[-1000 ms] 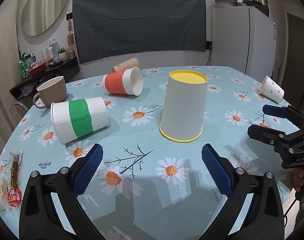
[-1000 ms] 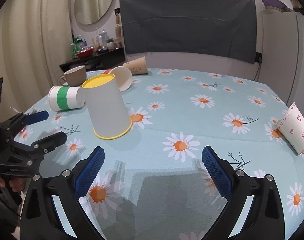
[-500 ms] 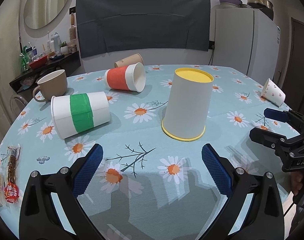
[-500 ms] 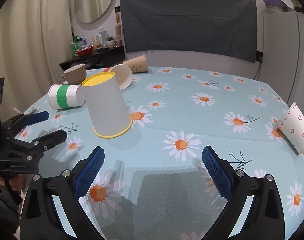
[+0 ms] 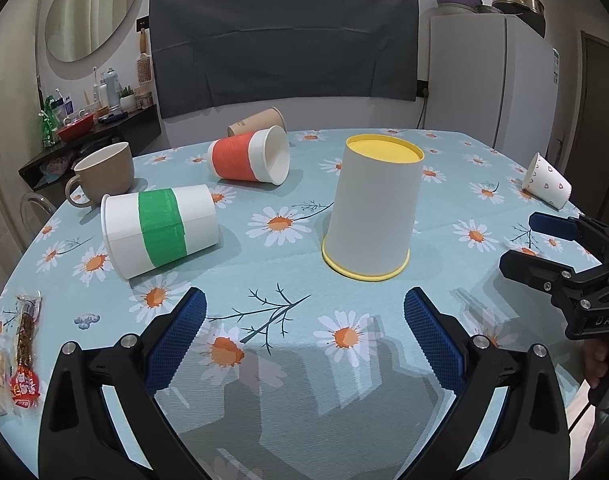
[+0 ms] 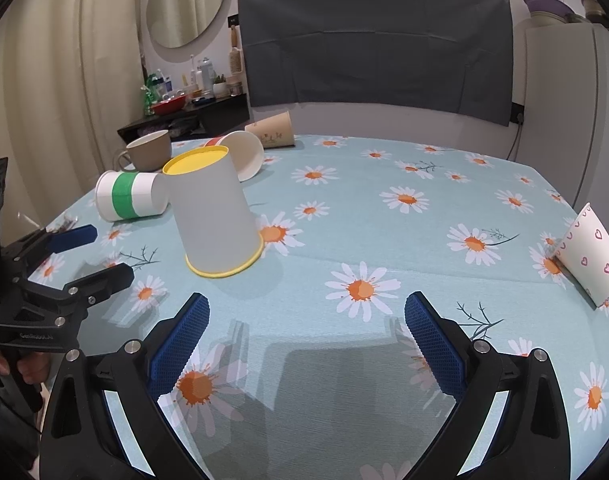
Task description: Flip cup upside down
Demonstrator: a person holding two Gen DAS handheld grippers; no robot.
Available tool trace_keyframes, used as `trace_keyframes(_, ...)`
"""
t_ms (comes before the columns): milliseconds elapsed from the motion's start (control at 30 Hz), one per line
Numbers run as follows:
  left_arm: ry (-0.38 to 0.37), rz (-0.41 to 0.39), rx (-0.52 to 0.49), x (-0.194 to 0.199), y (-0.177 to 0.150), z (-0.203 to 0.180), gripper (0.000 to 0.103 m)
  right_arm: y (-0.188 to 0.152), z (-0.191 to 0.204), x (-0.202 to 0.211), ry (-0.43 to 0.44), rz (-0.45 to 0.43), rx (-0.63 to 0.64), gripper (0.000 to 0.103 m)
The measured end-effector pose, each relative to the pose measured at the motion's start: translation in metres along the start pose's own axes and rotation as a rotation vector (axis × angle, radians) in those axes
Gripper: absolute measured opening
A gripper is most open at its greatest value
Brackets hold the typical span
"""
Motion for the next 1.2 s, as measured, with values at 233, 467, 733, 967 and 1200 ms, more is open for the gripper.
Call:
trace_keyframes(233,-0.018,-0.006,0.009,0.0021,0.0003,0.0,0.097,-0.0003,-0.0005,0.0002,-0.001,0.002,-0.001,0.095)
trace_keyframes(467,-0.029,-0.001,0.03,0.0017,0.0004,0.0018,0.097,0.0003,-0.0015,-0.0002,-0.004,0.002,-0.006,0.095)
trace_keyframes(733,-0.043,-0.002,0.032,0.0018,0.0005,0.0012,0.097,0.0001,-0.0016,-0.0005,-0.005,0.005,-0.007,0.095)
trace_keyframes(967,-0.047,-0.004,0.033,0.0026,0.0005,0.0009,0.097,0.0,-0.0016,-0.0003,-0.006,0.004,-0.007,0.095)
trace_keyframes(1200,-0.044,-0.012,0.023,0.0034,0.0012,-0.0009,0.097,-0.0001,-0.0019,-0.0003,-0.004,0.005,-0.008,0.095)
Point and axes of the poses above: each gripper's, at about its wrist camera, not at the fingertips, and x roughly against the way its jaws point, z to its left, y to its top, the point moved 9 cm from there along -x, roughly the way its jaws point, and after that the axes turned 11 degrees about -z, right-handed, at the moved point
